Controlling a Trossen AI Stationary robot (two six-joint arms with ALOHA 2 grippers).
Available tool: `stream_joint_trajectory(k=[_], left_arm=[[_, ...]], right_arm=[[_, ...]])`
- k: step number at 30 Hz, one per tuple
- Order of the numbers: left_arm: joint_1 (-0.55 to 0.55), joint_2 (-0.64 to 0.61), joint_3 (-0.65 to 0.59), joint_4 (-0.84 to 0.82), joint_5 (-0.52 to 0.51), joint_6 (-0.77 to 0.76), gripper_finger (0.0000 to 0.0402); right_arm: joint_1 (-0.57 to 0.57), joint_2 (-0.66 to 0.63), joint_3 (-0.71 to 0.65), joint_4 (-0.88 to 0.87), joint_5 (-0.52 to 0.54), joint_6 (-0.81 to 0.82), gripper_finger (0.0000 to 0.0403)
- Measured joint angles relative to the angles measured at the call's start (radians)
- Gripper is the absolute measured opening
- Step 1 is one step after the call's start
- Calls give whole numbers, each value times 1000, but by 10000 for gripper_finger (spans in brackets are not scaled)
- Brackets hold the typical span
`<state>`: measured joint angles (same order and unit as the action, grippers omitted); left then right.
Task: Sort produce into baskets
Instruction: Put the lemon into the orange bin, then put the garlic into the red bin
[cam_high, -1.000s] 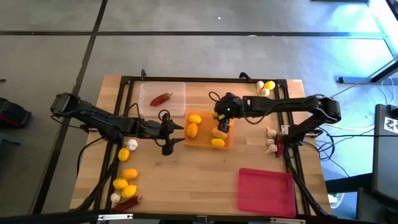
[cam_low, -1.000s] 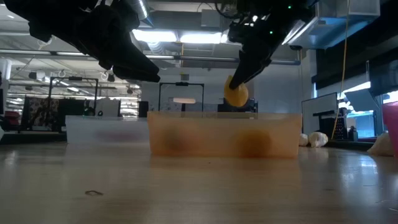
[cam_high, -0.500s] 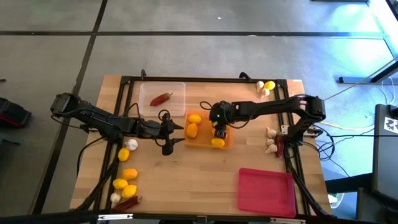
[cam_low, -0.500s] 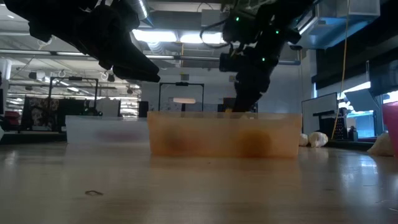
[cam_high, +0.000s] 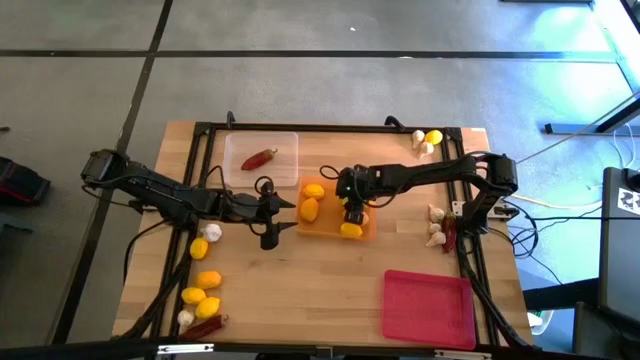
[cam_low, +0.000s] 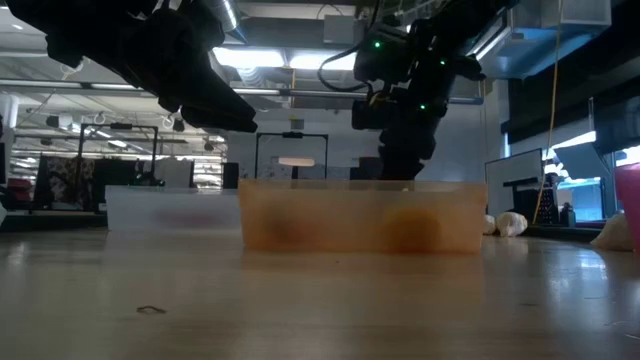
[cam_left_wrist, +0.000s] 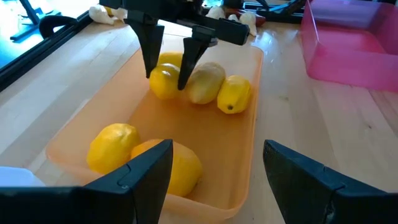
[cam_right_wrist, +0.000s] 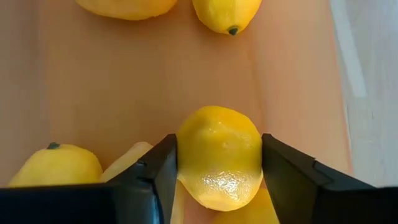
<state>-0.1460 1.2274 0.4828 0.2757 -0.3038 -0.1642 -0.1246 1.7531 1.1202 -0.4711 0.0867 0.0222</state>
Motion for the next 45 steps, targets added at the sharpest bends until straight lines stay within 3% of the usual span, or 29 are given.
stream_joint_trajectory(k=[9,21,41,45], left_arm=[[0,0,0,-2,0,0,246],[0,0,0,-4,0,-11,246],[0,0,0,-4,0,-12,246],[0,0,0,-3,0,-12,246]], right_arm=[[1,-3,0,-1,-4,-3,270],[1,-164,0,-134,-24,11,259],[0,-453,-3,-600,325,115,248],[0,-488,-40,-635,348,150,248]])
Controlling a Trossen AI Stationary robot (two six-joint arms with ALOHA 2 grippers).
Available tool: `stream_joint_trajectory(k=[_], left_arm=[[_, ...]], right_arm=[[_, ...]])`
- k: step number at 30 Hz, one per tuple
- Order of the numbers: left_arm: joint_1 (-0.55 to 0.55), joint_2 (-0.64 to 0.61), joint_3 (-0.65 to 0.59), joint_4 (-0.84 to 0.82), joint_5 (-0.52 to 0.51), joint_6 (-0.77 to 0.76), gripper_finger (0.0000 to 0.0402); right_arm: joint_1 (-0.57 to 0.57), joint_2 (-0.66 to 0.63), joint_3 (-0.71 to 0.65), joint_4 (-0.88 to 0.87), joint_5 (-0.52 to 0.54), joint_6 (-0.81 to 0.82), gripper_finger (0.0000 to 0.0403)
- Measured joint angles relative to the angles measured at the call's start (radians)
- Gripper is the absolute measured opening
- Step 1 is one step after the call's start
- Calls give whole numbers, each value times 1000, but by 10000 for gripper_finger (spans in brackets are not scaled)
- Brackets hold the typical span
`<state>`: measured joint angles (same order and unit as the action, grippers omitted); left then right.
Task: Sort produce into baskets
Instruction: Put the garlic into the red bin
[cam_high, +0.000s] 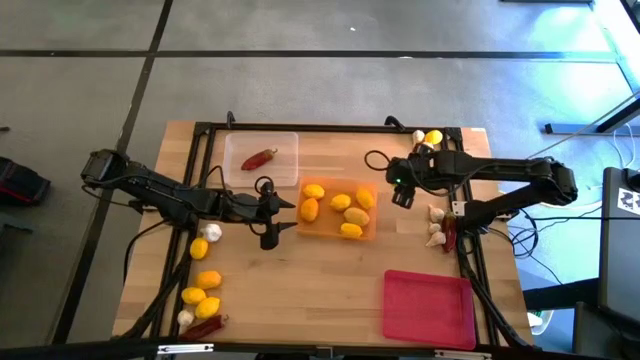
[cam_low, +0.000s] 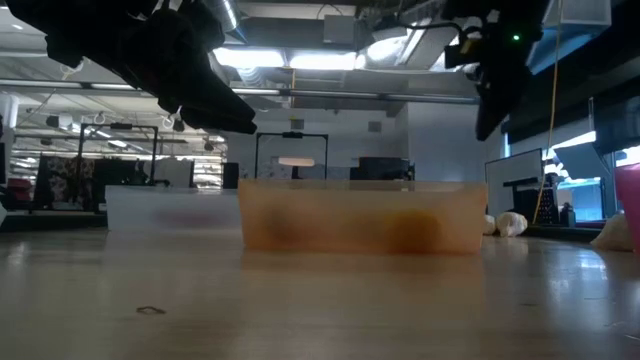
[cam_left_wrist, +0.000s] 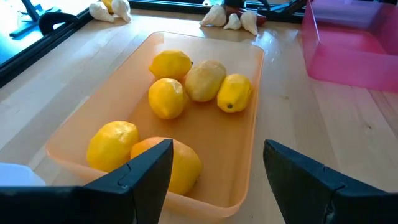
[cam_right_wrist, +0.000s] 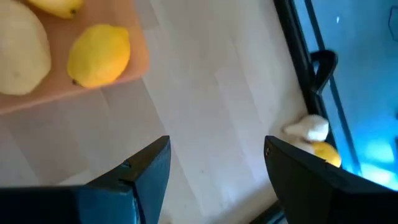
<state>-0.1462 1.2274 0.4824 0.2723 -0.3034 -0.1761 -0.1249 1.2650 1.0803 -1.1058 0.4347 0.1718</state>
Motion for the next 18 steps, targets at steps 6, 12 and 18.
stream_joint_trajectory(k=[6,12,18], left_arm=[[0,0,0,0,0,-5,246],[0,0,0,0,0,-1,246],[0,0,0,0,0,-2,246]], right_arm=[[0,-48,-88,-20,-75,78,248],[0,-61,-166,-71,-183,201,248],[0,-61,-254,-110,-237,324,248]])
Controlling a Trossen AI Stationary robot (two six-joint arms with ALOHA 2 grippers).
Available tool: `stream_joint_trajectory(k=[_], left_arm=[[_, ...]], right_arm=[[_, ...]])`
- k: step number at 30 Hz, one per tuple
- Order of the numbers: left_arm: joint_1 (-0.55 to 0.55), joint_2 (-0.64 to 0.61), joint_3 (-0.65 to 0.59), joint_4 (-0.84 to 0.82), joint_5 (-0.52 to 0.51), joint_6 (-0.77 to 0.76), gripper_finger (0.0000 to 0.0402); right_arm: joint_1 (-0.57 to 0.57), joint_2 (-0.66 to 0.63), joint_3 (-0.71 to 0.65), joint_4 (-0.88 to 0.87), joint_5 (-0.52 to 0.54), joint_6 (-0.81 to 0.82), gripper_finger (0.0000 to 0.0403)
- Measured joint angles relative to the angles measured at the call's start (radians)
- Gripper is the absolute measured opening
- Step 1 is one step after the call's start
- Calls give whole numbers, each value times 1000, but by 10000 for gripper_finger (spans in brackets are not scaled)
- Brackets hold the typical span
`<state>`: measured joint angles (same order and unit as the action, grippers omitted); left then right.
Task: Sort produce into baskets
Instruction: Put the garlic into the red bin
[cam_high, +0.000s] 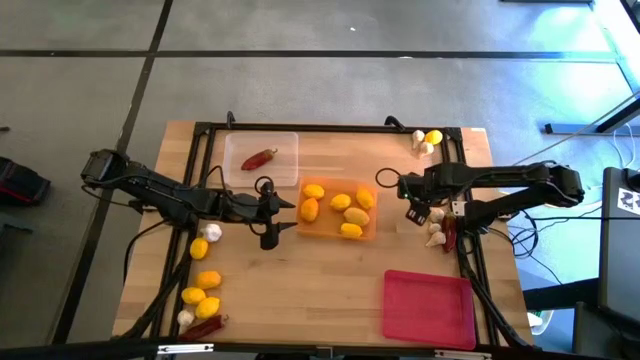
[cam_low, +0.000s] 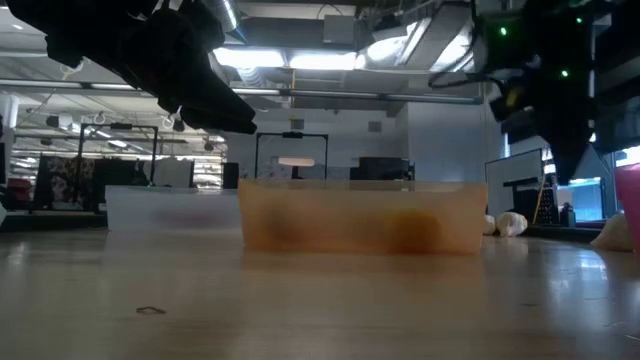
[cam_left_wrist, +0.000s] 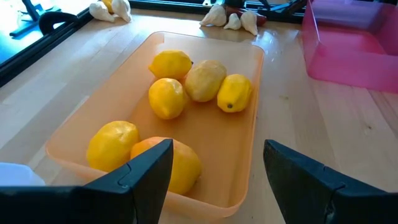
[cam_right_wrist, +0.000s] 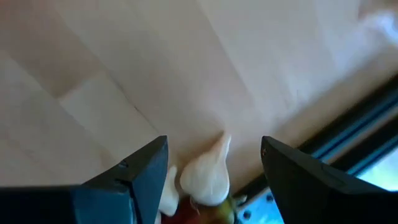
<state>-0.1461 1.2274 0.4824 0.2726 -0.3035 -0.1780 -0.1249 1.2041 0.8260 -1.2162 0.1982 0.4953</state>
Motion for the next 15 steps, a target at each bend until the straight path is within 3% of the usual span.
stream_joint_trajectory(k=[15], left_arm=[[0,0,0,0,0,14,246]], right_arm=[[0,20,-159,62,-69,218,248]])
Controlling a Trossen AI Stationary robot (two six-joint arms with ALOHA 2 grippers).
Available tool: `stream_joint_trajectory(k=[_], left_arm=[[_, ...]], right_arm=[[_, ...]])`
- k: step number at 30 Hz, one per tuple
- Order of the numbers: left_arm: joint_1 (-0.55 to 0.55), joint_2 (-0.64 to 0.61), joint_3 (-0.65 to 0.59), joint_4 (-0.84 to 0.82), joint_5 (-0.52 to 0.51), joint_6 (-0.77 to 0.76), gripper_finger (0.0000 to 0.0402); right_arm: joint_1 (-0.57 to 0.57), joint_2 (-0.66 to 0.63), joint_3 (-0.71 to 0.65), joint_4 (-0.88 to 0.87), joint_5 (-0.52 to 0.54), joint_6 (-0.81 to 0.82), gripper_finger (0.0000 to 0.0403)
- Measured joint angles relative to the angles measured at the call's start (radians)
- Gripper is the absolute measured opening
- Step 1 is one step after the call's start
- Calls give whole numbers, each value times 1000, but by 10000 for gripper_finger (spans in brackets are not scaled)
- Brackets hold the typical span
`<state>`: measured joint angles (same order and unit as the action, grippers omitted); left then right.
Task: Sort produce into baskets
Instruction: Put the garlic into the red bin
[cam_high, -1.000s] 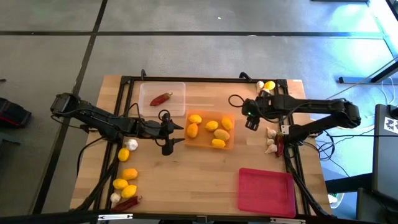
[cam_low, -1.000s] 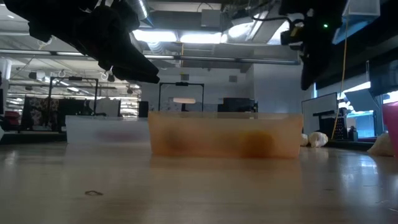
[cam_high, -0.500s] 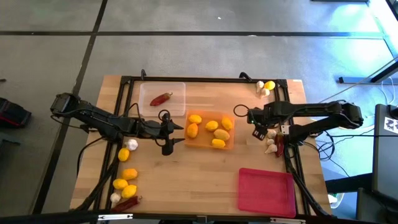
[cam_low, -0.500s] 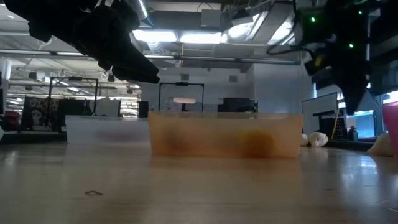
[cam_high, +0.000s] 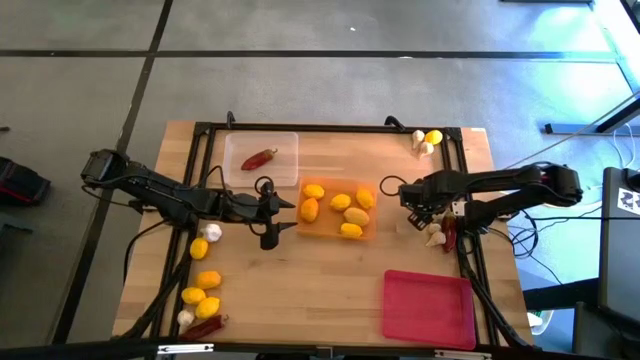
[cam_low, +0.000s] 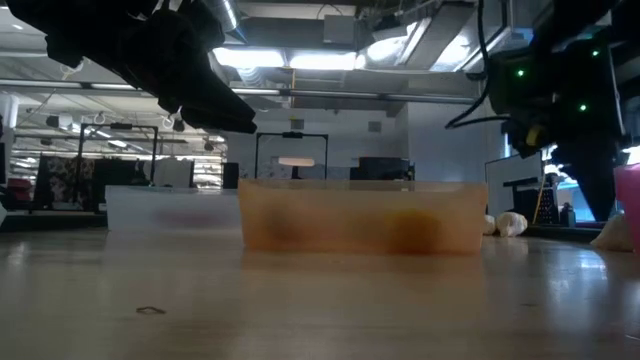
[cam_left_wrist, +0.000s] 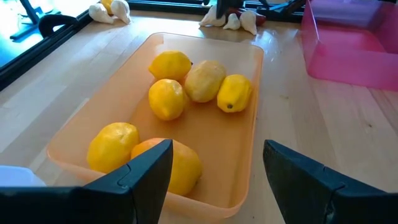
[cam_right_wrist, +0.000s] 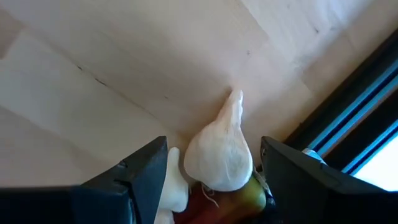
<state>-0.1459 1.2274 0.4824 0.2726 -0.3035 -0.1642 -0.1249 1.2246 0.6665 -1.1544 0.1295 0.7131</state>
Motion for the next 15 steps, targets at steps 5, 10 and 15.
stream_joint_trajectory(k=[5,10,15], left_arm=[[0,0,0,0,0,1,246],[0,0,0,0,0,7,246],[0,0,0,0,0,7,246]], right_arm=[[-15,41,-13,11,16,21,248],[-60,100,-12,12,17,21,248],[-116,167,-12,13,3,-14,248]])
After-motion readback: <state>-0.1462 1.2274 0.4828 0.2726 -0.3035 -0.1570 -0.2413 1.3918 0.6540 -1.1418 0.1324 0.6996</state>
